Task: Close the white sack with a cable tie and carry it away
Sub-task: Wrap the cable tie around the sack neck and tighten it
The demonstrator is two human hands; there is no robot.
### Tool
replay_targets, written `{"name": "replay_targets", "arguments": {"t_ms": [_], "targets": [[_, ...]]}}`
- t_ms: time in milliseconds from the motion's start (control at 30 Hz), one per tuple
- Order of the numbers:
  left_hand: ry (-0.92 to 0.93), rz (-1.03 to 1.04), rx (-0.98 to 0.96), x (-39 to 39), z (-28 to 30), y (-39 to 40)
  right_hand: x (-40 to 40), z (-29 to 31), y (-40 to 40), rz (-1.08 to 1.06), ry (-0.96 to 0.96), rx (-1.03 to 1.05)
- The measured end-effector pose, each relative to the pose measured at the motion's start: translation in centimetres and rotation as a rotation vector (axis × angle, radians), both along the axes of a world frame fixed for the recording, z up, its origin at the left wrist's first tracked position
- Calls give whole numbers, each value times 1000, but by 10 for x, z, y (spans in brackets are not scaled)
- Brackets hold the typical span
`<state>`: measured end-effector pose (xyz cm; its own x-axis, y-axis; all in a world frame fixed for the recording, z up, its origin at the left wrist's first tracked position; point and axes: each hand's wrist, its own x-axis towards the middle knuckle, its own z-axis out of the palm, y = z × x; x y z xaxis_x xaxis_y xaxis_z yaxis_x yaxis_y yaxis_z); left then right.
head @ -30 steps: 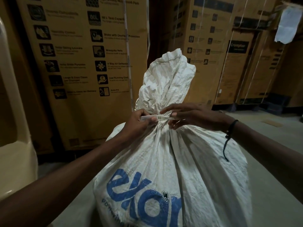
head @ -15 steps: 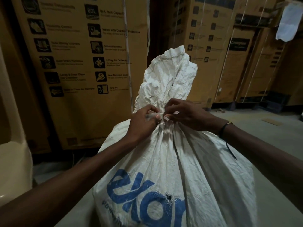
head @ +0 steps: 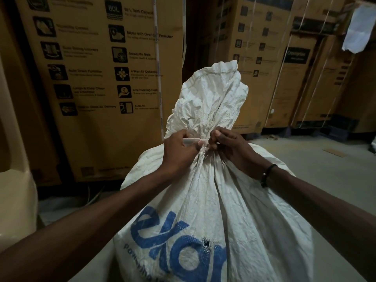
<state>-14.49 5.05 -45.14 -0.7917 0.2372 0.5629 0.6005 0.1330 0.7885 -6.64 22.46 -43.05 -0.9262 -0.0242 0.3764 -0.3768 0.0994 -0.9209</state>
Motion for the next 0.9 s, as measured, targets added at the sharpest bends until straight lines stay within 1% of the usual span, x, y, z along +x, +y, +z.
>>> {"name": "replay_targets", "arguments": {"t_ms": [133,467,633,767,900], "targets": [[-54,-61,49,-5,-3,-1,3,0,0,28,-29,-50],[-66,-133,98,-5,0,0,11,5,-4,23,-35,-20],[-201,-208,197,-6,1,2,13,7,-8,13,-40,-15],[-232,-250,204,-9,1,1,12,6,-10,-7,-37,-39],[-316,-400,222,-15,3,-11,8,8,-12,-62,-29,-88]]}}
